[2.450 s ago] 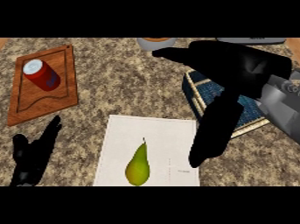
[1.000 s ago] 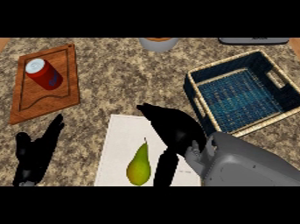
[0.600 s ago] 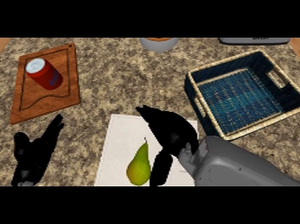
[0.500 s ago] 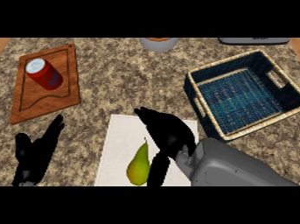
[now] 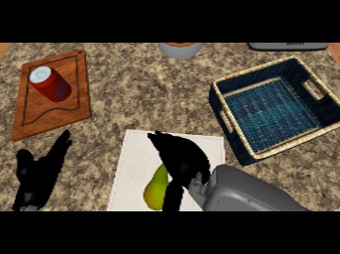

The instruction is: Pick the pear from the placemat and place it in the basket

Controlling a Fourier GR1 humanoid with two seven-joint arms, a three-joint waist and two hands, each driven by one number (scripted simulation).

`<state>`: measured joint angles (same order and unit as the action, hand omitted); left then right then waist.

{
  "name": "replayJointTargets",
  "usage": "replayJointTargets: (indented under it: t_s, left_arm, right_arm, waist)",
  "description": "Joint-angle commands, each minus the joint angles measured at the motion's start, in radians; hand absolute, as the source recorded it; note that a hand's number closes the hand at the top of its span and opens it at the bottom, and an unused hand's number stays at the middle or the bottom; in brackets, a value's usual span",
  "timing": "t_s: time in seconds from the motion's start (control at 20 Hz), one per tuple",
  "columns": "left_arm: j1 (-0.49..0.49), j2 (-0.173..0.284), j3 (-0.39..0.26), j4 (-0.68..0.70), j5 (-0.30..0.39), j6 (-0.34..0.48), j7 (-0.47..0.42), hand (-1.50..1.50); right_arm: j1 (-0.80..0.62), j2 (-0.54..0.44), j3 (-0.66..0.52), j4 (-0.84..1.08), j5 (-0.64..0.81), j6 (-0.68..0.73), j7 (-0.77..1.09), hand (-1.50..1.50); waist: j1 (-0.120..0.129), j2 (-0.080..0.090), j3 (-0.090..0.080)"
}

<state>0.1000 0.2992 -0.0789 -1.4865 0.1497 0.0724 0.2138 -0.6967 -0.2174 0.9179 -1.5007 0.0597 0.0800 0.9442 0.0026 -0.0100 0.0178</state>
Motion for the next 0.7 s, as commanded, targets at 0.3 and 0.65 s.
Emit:
replayJointTargets:
  t_s: [0.3,0.65]
  left_arm:
    - [0.023,-0.036,0.002,0.083,-0.002,0.003,0.051,0.0]
    - [0.03,-0.005,0.029,0.045,0.008,-0.021,0.096,0.0]
  right_arm:
    - [0.048,0.024,-0.01,0.063,0.033,0.066,-0.012,-1.5]
    - [0.083,0.092,0.001,0.116,0.106,0.049,-0.047,-1.5]
  waist:
    - [-0.001,0.012,-0.018]
    - [0.002,0.011,-0.018]
